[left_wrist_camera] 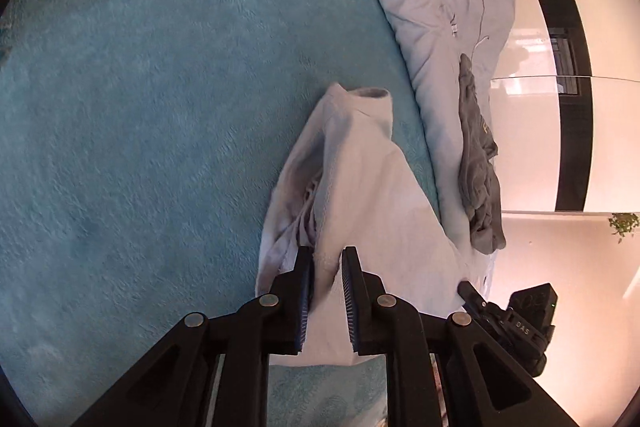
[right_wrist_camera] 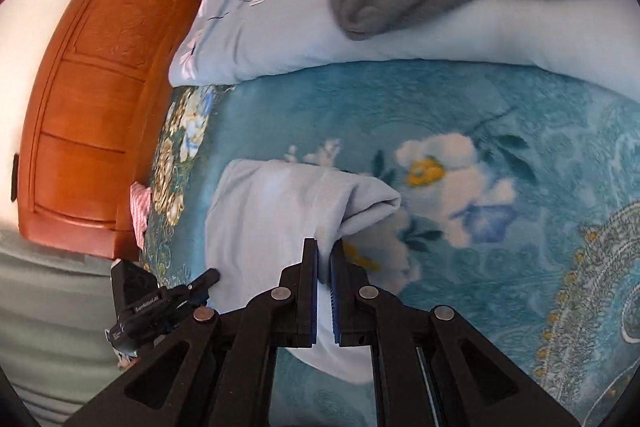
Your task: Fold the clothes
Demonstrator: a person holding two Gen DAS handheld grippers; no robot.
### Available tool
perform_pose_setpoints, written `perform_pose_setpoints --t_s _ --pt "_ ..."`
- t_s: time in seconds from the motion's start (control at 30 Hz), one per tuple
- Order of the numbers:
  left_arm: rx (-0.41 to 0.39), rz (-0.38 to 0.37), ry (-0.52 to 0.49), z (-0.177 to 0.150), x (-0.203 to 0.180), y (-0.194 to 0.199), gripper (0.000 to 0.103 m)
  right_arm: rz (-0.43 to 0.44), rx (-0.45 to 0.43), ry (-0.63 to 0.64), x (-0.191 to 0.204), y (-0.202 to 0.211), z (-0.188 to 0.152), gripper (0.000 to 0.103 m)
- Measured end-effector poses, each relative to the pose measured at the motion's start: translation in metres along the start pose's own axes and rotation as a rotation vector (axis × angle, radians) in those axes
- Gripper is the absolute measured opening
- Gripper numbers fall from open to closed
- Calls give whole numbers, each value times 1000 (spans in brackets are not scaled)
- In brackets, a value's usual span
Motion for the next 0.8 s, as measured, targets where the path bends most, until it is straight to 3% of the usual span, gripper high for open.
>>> perform_pose_setpoints --t_s 0.13,0.2,0.33,0.47,0.5,0.6,0.8 --pt "-74 -12 4 9 2 14 28 -10 -2 14 -17 2 9 5" --pt "-93 -10 7 15 4 15 40 -23 -3 41 -16 1 20 5" --pt "-18 19 11 16 5 -12 42 -52 -20 23 -30 -4 31 5" --pt "13 45 -25 12 0 -29 47 -9 -29 -24 -46 -5 22 9" --pt "12 39 -31 11 -2 -30 53 3 -45 -32 -50 -2 19 12" --pt "12 30 -55 12 -8 -35 59 39 -68 -58 -61 3 8 41" --pt "27 21 -132 9 -23 -48 59 110 -47 -97 -64 -15 -7 41"
Point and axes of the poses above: each gripper's, at about its wrist camera, not at the fingertips, and y roughly against the way its jaws point, x to its left, z to its top, the point moved 4 cm from there along -y, roughly the way its jaws point, and after that the axes turned 7 degrees about y, right-handed, at the moved point
